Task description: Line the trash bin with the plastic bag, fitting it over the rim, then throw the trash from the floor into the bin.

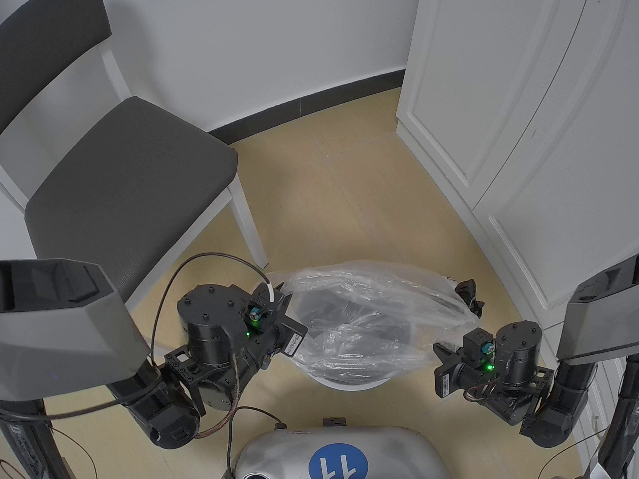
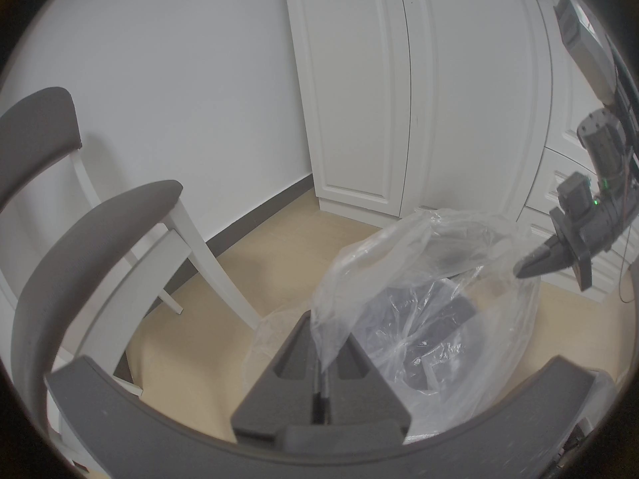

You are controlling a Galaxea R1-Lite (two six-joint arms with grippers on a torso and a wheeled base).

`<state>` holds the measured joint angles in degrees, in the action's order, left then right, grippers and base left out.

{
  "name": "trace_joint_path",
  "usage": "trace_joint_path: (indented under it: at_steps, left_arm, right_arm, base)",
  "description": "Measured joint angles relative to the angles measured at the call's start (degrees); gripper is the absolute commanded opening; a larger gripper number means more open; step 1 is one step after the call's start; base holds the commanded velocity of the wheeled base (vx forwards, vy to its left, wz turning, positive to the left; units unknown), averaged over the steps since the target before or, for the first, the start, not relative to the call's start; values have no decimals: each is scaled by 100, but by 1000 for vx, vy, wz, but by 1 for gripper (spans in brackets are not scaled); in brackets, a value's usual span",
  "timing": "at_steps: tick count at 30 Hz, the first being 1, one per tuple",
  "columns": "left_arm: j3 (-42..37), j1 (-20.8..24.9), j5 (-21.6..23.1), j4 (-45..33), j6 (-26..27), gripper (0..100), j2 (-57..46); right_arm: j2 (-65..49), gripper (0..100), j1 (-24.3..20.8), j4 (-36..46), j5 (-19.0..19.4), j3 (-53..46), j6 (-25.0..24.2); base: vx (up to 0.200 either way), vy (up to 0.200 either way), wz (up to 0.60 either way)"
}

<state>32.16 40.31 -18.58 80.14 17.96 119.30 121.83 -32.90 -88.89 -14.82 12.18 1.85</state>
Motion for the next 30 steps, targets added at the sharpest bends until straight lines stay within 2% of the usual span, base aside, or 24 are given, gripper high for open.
trace_joint_path:
  at_steps: [9,25,30]
  left_arm:
    - [315,-32,5,176,-156,0,488]
    - [963,-79,6,176,-499,0,1345]
    - [1331,-107,-6,219,-835,0,1452]
  right_arm:
    - [499,0,52,-11,16,193,-112]
    - [625,0,107,-9,13,278,-137]
    - [684,0,77,-4,-44,457,-232]
  base:
    - [0,0,0]
    - [0,0,0]
    - [0,0,0]
